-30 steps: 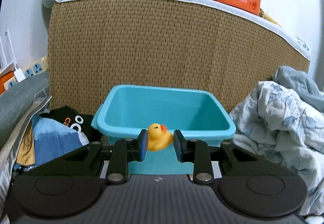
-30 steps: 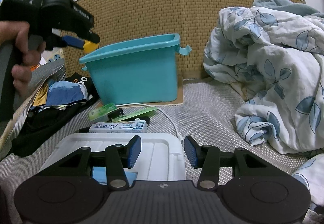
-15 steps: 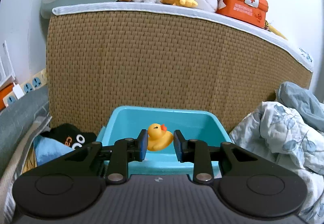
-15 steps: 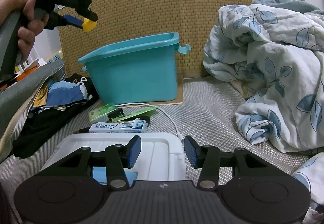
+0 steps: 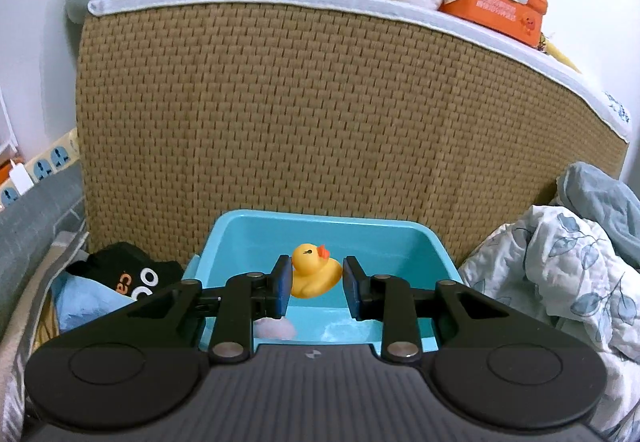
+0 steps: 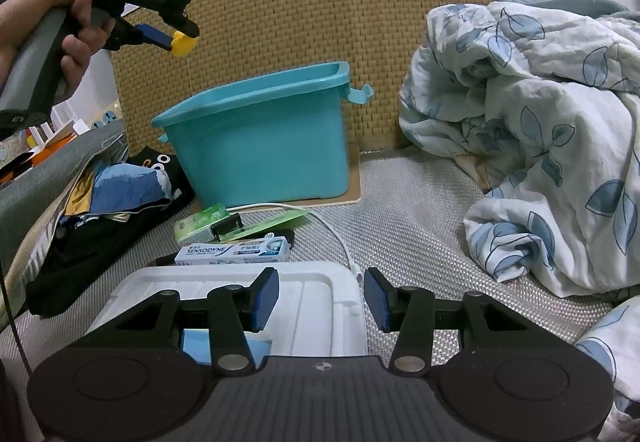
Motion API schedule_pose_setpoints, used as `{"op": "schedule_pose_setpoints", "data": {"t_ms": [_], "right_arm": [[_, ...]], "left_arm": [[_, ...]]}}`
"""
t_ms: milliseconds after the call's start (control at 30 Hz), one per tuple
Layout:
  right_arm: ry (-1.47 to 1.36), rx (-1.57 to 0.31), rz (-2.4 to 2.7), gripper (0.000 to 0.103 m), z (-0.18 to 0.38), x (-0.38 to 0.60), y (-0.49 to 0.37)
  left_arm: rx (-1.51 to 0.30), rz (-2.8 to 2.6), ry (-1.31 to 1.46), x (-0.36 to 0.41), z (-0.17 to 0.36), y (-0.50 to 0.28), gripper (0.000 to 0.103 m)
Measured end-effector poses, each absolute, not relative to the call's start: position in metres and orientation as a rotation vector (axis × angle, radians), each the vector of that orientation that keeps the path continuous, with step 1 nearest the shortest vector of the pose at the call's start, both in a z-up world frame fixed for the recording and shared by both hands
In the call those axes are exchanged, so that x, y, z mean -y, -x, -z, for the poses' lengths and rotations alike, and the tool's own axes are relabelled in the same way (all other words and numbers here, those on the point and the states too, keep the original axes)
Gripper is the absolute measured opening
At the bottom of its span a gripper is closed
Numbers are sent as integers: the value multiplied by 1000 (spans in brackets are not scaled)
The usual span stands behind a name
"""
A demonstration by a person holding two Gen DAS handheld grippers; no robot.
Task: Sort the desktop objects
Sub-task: 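Lift the duck with the left gripper and carry it over the teal bin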
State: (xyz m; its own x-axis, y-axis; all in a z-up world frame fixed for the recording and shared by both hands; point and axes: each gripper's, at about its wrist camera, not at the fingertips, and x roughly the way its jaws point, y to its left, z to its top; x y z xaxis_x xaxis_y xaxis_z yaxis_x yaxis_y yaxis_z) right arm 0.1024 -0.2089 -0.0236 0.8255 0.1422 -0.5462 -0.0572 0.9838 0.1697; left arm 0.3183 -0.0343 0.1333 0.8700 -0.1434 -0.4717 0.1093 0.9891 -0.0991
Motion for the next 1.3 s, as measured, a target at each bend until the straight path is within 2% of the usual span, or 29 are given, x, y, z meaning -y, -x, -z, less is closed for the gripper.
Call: {"op": "schedule_pose_setpoints", "data": {"t_ms": [833, 1300], "right_arm": [[-176, -614, -109, 51, 25, 211, -106], [-181, -621, -117, 51, 26, 209, -107]], "left_arm": [[-719, 107, 70, 45, -92, -414, 31], [-807, 99, 44, 49, -73, -436, 31]]}}
